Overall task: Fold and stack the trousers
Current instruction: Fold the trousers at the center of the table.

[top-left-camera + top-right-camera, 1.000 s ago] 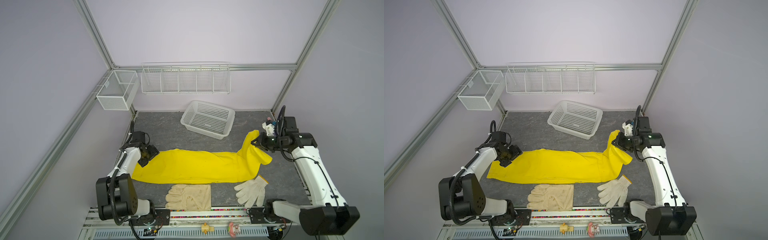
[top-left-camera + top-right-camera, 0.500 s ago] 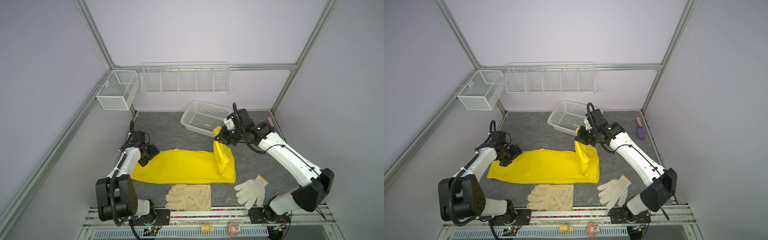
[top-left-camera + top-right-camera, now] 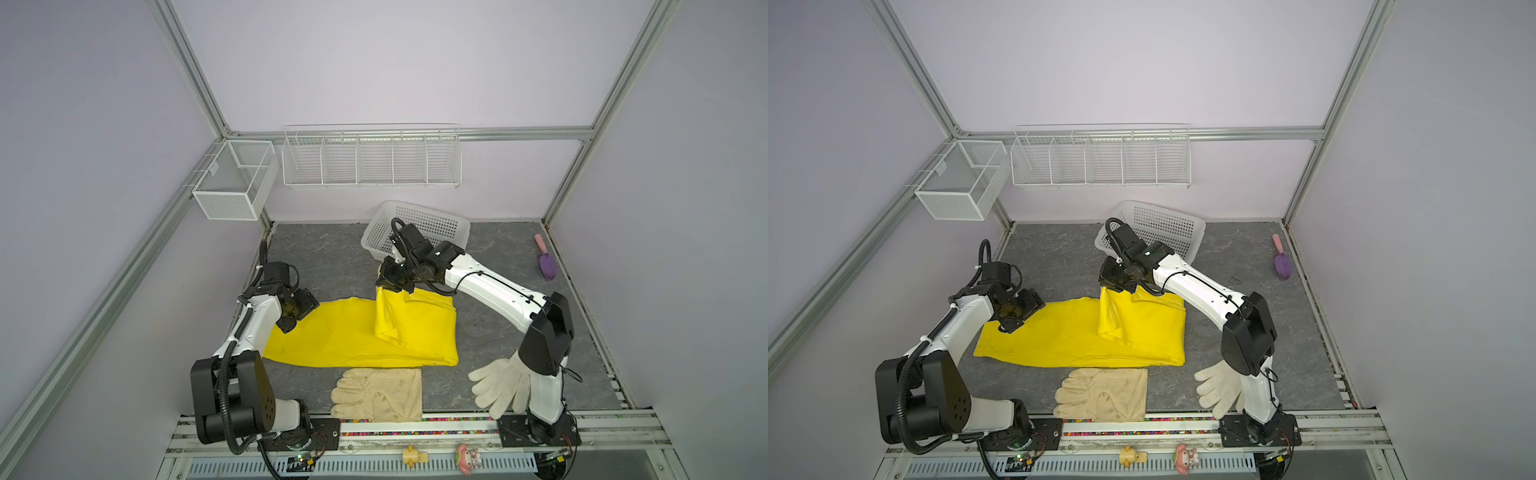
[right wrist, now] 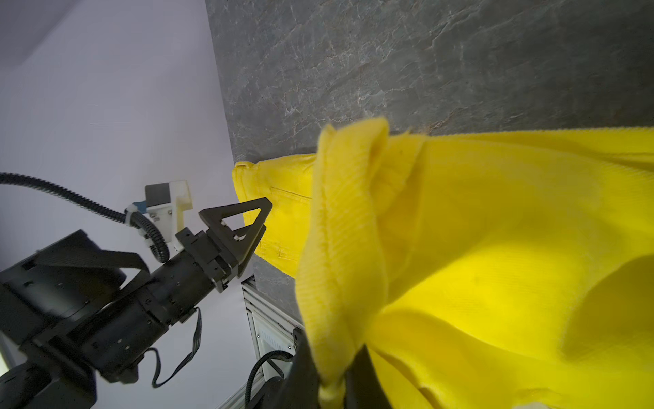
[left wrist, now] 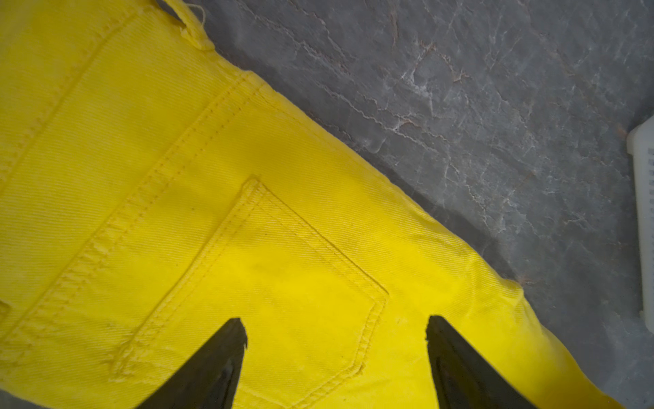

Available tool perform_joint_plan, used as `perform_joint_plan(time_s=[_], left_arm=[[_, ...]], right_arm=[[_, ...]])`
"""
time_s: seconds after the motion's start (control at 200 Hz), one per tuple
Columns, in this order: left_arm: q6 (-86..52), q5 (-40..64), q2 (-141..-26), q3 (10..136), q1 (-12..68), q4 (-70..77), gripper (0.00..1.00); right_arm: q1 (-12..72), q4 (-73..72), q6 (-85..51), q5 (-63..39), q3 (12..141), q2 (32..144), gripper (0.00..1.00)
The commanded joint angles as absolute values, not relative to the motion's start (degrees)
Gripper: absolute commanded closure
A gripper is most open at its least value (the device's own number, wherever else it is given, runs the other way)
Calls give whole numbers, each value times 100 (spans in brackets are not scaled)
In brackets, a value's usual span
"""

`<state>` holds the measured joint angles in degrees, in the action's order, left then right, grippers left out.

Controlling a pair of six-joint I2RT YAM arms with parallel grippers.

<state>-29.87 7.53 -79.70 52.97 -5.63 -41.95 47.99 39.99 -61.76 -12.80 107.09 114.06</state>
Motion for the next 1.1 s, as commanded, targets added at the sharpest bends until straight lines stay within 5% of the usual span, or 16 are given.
perform_joint_plan(time_s=[0.0, 1.1], left_arm=[[-2826, 721, -7868, 5215, -598, -4263, 19], [-2858, 817, -7595, 4913, -598, -4418, 19]], right_arm=[[4951, 3866, -6485, -1218, 10930, 11720, 93], [5359, 3842, -6220, -1632, 10966, 12687, 84]])
